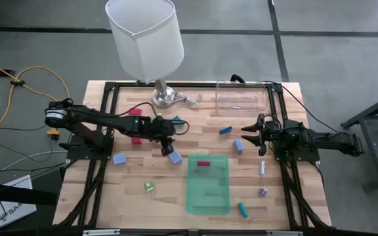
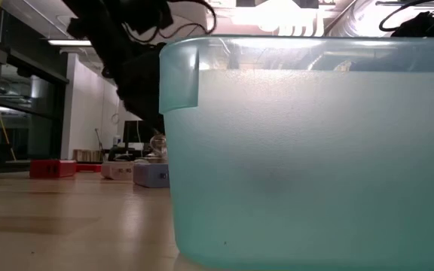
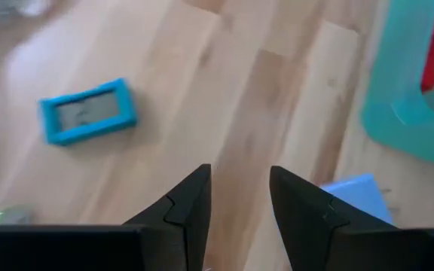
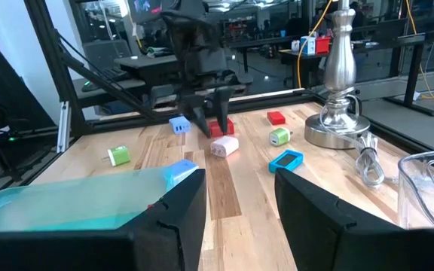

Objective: Pick & Place Office items
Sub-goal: Put the top light blue digital clock into the green bin

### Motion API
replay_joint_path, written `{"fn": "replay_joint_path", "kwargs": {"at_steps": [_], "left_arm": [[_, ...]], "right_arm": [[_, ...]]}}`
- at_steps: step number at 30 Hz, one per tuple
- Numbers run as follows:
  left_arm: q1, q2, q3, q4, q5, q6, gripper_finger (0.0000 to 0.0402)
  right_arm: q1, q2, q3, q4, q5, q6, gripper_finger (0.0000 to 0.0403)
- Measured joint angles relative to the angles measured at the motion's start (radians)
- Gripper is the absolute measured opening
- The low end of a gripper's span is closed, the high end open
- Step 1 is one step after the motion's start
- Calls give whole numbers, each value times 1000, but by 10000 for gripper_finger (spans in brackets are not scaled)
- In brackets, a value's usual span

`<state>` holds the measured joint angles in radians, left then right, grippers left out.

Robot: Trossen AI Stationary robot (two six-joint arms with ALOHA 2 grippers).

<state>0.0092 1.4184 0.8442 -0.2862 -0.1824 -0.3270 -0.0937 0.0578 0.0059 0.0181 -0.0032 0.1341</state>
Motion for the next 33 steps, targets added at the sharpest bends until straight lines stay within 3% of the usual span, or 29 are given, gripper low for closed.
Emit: {"fn": "replay_joint_path", "kwargs": {"at_steps": [8,13,21,27,33], "left_arm": [[23,-86,-70,-111,-111,-169,132],[71,-88,-72,-133,-139,-138,132],[146,-58,-70,148,8,267,132],[234,44,-70,264,66,187,132],[248,140,-70,403,100,141,132]], "right_arm": [[0,0,0,0,0,0,146],[0,0,0,0,0,0,146],[0,0,0,0,0,0,146],[0,0,0,0,0,0,146],[0,0,0,0,0,0,146]]}}
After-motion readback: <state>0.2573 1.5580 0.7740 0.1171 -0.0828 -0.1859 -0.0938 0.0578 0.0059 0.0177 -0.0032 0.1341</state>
